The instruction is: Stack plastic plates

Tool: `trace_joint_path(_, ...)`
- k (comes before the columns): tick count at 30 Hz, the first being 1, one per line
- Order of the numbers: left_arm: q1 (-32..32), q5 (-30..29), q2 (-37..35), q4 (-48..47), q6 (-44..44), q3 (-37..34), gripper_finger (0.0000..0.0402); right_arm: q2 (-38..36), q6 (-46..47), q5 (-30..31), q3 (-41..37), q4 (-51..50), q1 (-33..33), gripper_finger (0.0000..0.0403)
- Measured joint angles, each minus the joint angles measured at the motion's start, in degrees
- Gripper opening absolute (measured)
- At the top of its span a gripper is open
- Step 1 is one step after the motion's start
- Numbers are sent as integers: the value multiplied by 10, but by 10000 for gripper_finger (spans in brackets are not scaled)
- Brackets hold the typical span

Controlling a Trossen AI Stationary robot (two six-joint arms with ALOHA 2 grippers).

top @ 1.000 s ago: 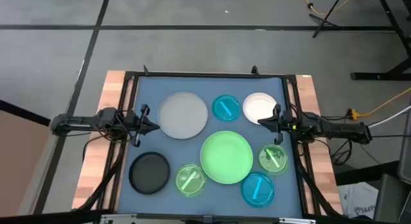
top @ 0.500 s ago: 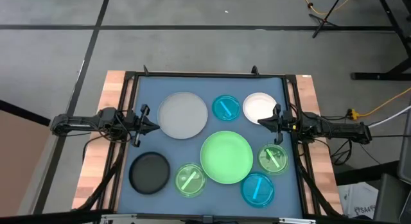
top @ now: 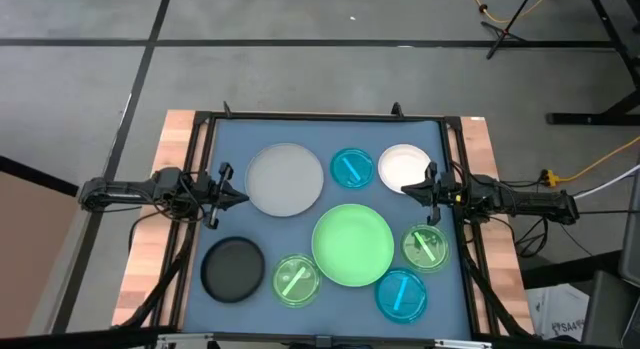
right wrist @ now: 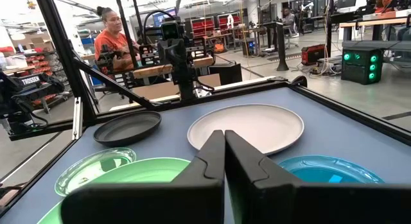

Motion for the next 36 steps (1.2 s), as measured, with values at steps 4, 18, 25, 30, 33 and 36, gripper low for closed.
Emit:
trace_joint_path(4, 0, 0, 0, 0, 0, 0, 0, 0, 0, 0, 0, 0, 0, 0)
trace_joint_path(18, 0, 0, 0, 0, 0, 0, 0, 0, 0, 0, 0, 0, 0, 0)
trace_joint_path(25, 0, 0, 0, 0, 0, 0, 0, 0, 0, 0, 0, 0, 0, 0)
trace_joint_path(30, 0, 0, 0, 0, 0, 0, 0, 0, 0, 0, 0, 4, 0, 0)
trace_joint_path(33, 0, 0, 0, 1, 0, 0, 0, 0, 0, 1, -1, 7, 0, 0)
trace_joint_path(36, 0, -17, 0, 1, 0, 0, 0, 0, 0, 1, -1, 7, 0, 0)
